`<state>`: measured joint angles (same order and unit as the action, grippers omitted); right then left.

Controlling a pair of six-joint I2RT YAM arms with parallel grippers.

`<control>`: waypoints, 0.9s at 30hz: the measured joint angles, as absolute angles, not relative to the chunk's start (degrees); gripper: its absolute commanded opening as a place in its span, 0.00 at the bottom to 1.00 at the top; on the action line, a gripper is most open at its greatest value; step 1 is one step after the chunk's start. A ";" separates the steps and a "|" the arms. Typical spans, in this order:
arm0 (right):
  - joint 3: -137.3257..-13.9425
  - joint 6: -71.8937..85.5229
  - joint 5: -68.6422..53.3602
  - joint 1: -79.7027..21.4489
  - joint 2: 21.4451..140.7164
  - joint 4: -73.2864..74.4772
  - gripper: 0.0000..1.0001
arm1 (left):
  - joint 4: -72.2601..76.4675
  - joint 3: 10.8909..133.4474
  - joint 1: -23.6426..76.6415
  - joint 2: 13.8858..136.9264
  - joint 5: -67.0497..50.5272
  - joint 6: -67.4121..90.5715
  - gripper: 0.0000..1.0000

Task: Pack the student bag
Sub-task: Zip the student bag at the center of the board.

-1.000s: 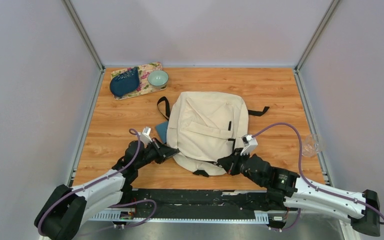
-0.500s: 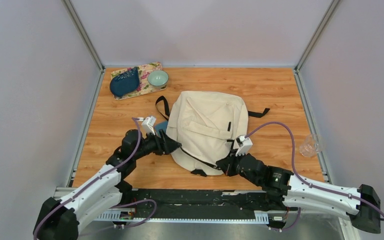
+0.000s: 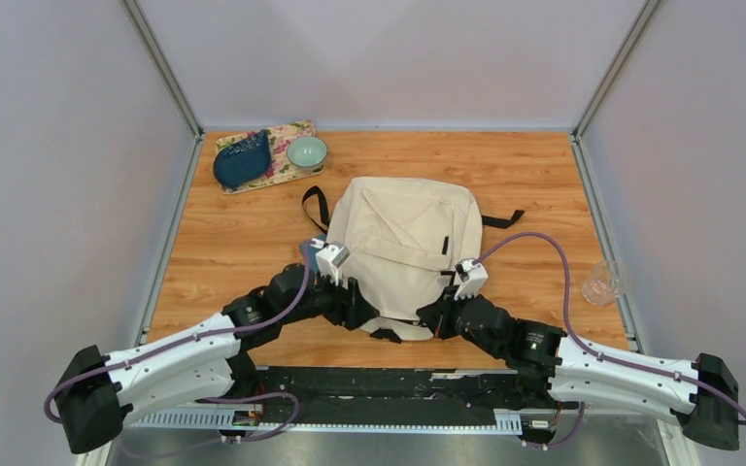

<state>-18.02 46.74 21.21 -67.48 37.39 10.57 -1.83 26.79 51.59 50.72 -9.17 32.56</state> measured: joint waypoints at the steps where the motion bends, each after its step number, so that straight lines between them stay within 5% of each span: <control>1: -18.26 46.81 21.56 -67.48 37.34 10.52 0.00 | -1.32 25.28 52.71 49.41 -8.80 35.29 0.79; 8: -18.81 47.11 22.79 -67.48 37.30 10.46 0.00 | 4.45 14.48 58.81 40.07 -3.64 60.01 0.79; 21: -18.79 47.99 21.50 -67.48 37.30 10.39 0.00 | 22.41 12.91 61.76 55.27 4.45 76.38 0.80; 24: -18.79 47.94 20.51 -67.48 37.28 9.78 0.00 | 24.40 12.95 61.73 58.28 5.26 76.55 0.65; 27: -18.70 47.92 19.75 -67.48 37.08 9.15 0.00 | 26.52 13.04 60.66 61.65 4.32 76.20 0.31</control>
